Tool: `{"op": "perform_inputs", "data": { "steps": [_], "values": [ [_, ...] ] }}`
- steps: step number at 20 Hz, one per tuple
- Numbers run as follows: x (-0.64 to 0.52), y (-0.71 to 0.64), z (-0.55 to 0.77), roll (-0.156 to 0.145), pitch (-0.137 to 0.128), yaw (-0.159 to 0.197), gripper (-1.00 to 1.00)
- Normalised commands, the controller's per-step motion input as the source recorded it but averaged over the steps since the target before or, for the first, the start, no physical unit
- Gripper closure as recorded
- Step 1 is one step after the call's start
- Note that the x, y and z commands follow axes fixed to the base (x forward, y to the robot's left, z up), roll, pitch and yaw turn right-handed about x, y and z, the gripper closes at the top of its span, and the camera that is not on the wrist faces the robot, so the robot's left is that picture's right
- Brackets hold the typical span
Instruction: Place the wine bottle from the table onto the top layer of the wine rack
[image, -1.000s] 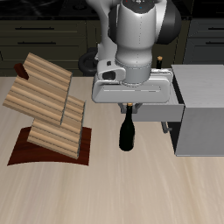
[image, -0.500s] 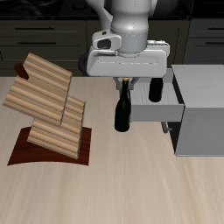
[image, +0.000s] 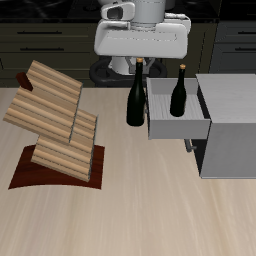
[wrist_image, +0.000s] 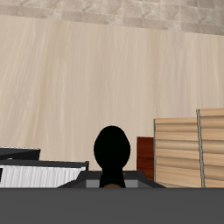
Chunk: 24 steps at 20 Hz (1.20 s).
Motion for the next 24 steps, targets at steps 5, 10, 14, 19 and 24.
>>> {"op": "perform_inputs", "data": {
  "steps": [5,10,14,19,24],
  "values": [
    [-0.22,-0.11,0.33,-0.010,-0.050,-0.001,1.00],
    [-0.19,-0.13,0.28,-0.008,-0.028,-0.024,1.00],
    [-0.25,-0.15,0.21,-0.001,-0.024,-0.013,1.00],
    [-0.21,-0.23,0.14,0.025,0.004,-0.064,1.00],
    [-0.22,-0.21,0.09,0.056,0.021,-0.076,1.00]
  ]
}}
